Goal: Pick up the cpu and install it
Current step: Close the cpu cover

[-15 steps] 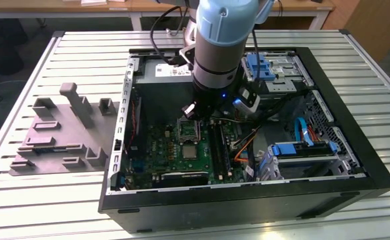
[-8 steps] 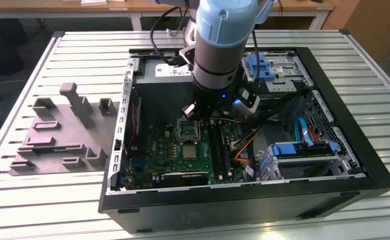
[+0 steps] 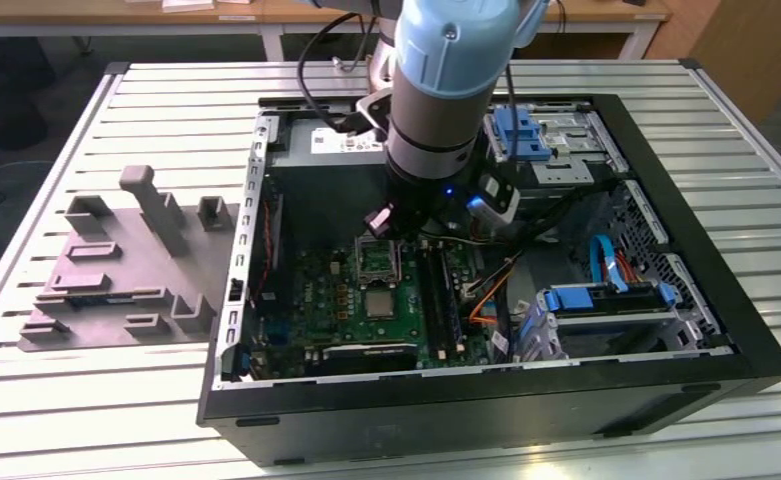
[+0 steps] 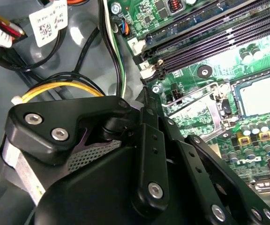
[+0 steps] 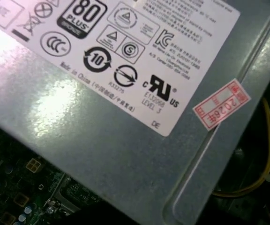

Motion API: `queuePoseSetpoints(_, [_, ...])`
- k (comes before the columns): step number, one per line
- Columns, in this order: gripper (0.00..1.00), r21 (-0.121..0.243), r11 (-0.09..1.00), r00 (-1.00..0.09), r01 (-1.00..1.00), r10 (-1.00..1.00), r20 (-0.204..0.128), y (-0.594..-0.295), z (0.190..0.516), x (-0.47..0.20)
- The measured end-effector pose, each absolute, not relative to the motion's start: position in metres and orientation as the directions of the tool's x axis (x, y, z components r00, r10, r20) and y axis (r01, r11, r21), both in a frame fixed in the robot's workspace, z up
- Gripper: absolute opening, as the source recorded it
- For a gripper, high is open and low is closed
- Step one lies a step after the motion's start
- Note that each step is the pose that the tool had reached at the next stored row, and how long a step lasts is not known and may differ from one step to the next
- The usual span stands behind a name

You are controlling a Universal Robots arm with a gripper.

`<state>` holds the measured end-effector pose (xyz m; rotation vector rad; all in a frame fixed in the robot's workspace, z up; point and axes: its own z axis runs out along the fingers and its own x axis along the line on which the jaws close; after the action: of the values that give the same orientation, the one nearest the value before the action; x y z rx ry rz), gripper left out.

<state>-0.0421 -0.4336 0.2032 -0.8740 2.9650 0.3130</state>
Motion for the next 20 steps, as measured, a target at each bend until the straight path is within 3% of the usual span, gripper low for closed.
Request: queuePoseSetpoints(20, [0.11,0.133,0.827,-0.838,-0.545,-0.543,-0.058,-0.4335,0.2062,-0.0420])
